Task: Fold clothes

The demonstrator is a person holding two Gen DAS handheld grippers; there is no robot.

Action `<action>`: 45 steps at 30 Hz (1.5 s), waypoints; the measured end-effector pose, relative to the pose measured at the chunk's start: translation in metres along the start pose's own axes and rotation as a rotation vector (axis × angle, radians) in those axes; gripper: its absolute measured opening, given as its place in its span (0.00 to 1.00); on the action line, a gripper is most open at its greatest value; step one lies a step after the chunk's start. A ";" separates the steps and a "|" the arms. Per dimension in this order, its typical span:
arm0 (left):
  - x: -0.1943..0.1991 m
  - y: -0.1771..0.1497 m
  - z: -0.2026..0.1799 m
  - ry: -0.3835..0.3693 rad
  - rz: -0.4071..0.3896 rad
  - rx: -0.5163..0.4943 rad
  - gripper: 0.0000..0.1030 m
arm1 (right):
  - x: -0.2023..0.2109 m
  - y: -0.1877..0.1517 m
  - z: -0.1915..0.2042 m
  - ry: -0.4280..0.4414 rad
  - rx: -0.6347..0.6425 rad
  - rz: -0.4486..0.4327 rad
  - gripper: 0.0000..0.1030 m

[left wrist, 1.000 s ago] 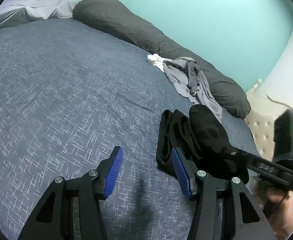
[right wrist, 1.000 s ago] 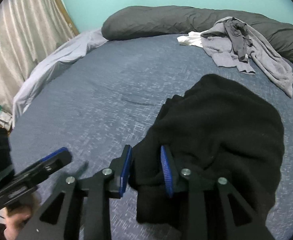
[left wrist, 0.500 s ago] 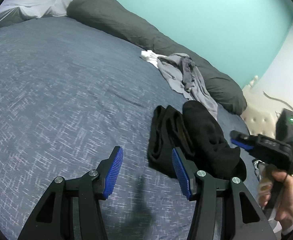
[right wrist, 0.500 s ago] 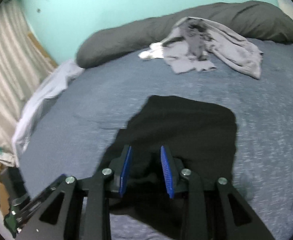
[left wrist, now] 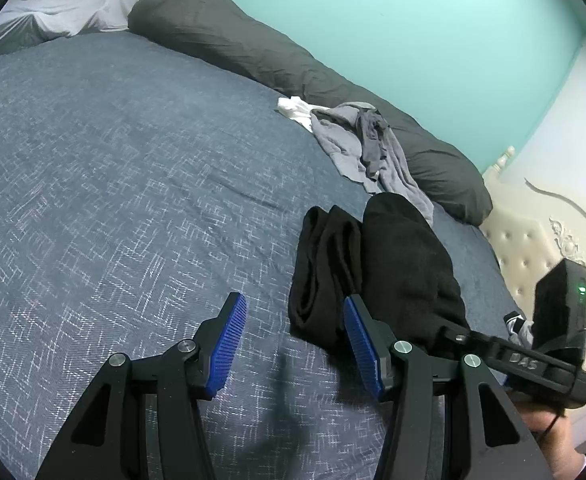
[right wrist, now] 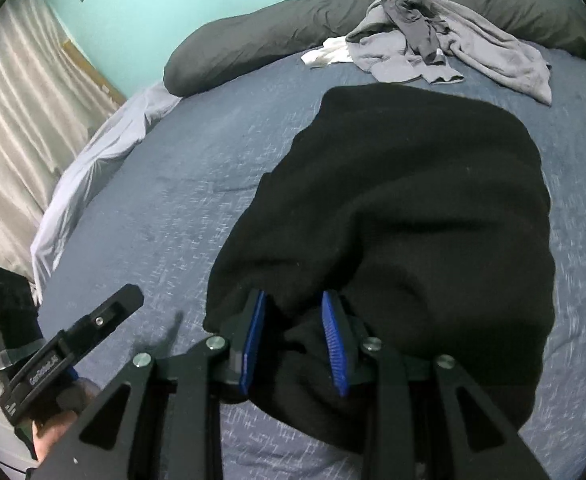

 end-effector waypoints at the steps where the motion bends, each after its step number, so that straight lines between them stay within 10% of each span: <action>1: 0.000 0.000 0.000 -0.001 0.001 0.001 0.54 | 0.005 0.000 -0.001 0.010 -0.009 -0.007 0.29; 11: -0.001 0.000 -0.002 -0.008 0.003 0.001 0.54 | 0.071 0.017 -0.048 -0.124 0.006 -0.105 0.29; 22: -0.006 -0.003 -0.008 -0.018 0.014 -0.004 0.54 | 0.044 -0.013 -0.039 -0.214 0.115 -0.034 0.37; 45: -0.013 -0.031 -0.061 -0.175 0.110 -0.134 0.53 | 0.049 -0.049 -0.030 -0.185 0.172 0.013 0.37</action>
Point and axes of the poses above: each gripper's, at about its wrist camera, not at the fingertips, and x roughly against the way its jaws point, z to its left, y to its top, the point moved 9 cm from there along -x, roughly the way its jaws point, and after that the axes turned 3 degrees about y, right-handed, at the moved point
